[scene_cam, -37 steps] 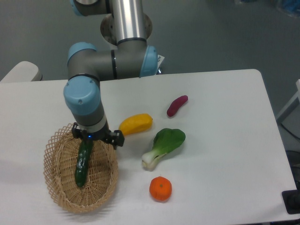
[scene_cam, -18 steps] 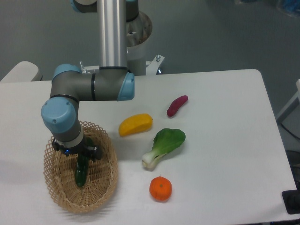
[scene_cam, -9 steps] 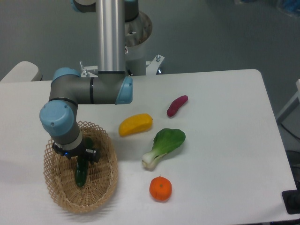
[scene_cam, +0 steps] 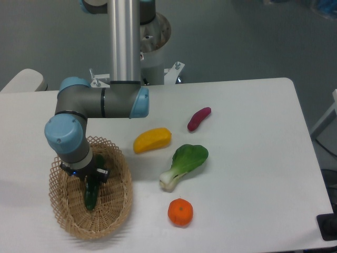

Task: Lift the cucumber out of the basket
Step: 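Lower the gripper onto the cucumber and close it around the cucumber, then lift the cucumber out of the basket and carry it past the bok choy, then hold the cucumber raised in the gripper above the table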

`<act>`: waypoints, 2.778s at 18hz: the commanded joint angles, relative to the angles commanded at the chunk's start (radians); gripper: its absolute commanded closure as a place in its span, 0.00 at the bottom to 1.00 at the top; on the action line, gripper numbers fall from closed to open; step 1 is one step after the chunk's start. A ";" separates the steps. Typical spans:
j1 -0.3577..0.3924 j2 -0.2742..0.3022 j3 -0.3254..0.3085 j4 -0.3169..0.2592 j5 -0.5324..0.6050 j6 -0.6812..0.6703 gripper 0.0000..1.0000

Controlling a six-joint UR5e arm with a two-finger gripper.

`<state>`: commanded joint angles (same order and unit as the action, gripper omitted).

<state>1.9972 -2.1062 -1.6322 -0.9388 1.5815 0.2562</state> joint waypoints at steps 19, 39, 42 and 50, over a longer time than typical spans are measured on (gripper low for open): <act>0.173 0.167 0.135 -0.060 -0.014 0.293 0.68; 0.636 0.143 0.189 -0.101 -0.055 1.041 0.68; 0.681 0.112 0.209 -0.107 -0.074 1.130 0.68; 0.744 0.083 0.219 -0.107 -0.084 1.312 0.68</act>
<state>2.7412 -2.0233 -1.4128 -1.0462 1.4971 1.5677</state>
